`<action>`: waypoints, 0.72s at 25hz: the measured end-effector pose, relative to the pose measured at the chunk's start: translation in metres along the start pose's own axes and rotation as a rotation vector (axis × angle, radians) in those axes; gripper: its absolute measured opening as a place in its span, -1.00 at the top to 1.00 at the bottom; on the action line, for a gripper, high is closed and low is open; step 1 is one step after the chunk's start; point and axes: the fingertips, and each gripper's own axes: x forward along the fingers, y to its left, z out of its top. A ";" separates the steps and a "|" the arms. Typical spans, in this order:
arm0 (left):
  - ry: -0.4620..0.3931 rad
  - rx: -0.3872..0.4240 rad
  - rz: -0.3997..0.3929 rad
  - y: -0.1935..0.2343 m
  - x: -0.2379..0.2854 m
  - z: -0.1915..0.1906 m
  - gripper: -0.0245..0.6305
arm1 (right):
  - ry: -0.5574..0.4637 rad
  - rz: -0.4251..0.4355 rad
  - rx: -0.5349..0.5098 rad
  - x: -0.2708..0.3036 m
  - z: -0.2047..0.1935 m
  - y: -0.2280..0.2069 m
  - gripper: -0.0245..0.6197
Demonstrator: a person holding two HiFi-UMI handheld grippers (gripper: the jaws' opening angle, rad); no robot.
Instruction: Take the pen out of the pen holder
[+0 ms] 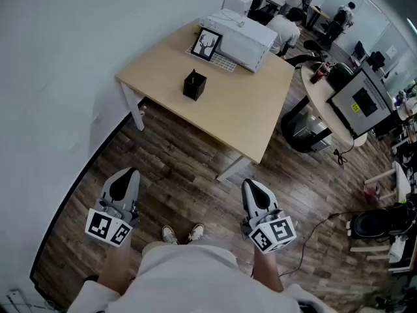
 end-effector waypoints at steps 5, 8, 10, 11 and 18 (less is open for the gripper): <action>-0.008 0.003 -0.006 -0.018 0.006 0.002 0.88 | 0.001 0.026 -0.017 -0.004 0.004 0.000 0.92; -0.005 0.004 -0.019 -0.026 0.009 0.002 0.88 | 0.005 0.023 -0.012 -0.009 0.001 -0.002 0.92; -0.006 0.005 -0.020 -0.029 0.009 0.004 0.88 | 0.010 0.021 -0.008 -0.010 -0.002 -0.005 0.92; -0.007 0.008 -0.020 -0.030 0.009 0.006 0.88 | 0.012 0.027 -0.006 -0.010 -0.003 -0.005 0.92; -0.021 0.038 -0.032 -0.033 0.017 0.015 0.88 | -0.059 0.203 0.007 -0.004 0.007 0.021 0.92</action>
